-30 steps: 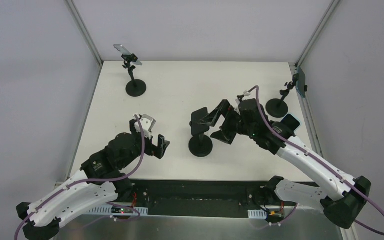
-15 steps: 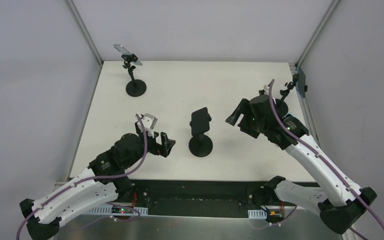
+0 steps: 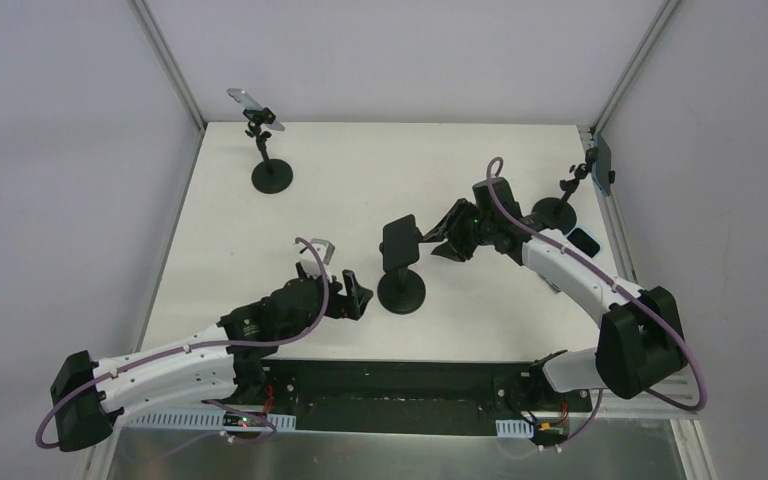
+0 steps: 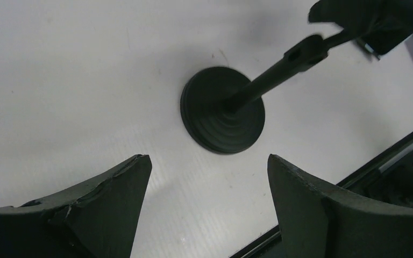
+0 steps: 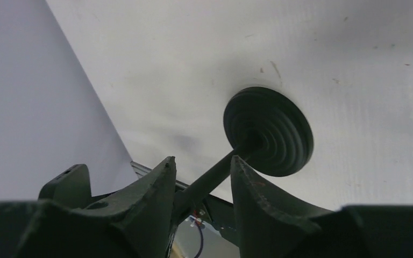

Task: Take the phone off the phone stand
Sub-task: Adjust the phone stand with the phone at the center of the board.

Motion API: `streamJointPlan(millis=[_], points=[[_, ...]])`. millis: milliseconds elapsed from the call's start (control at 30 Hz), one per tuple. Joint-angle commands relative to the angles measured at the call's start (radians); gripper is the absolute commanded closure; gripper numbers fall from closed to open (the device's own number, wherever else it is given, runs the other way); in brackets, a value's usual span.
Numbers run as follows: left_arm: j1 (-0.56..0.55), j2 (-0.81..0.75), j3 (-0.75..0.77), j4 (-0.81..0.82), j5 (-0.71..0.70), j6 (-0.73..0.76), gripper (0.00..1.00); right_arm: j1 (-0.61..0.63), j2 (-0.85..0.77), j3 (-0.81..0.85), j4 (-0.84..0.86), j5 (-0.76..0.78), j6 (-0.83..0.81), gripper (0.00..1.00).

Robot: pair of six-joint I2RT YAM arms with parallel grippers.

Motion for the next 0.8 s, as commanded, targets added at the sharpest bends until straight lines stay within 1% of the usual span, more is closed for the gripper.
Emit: streamJointPlan(millis=[0, 133, 233, 367, 467, 533, 600, 767], points=[[-0.002, 0.001, 0.120, 0.089, -0.085, 0.016, 0.18, 0.007, 0.001, -0.043, 0.220, -0.117, 0.126, 0.57], [0.000, 0.057, 0.202, 0.091, -0.068, 0.087, 0.17, 0.050, -0.003, -0.074, 0.276, -0.147, 0.151, 0.58], [0.001, 0.091, 0.240, 0.094, -0.056, 0.099, 0.16, 0.091, -0.013, -0.091, 0.300, -0.155, 0.156, 0.58], [0.001, 0.135, 0.262, 0.103, -0.015, 0.100, 0.17, 0.119, -0.046, -0.133, 0.327, -0.139, 0.185, 0.58], [0.001, 0.145, 0.258, 0.113, -0.035, 0.106, 0.16, 0.130, -0.084, -0.169, 0.337, -0.135, 0.198, 0.58], [0.008, 0.154, 0.264, 0.119, -0.041, 0.138, 0.15, 0.138, -0.110, -0.190, 0.350, -0.129, 0.200, 0.58], [0.033, 0.167, 0.280, 0.119, -0.026, 0.159, 0.15, 0.151, -0.135, -0.207, 0.366, -0.120, 0.199, 0.58], [0.123, 0.198, 0.316, 0.129, 0.049, 0.140, 0.15, 0.202, -0.177, -0.225, 0.369, -0.096, 0.202, 0.58]])
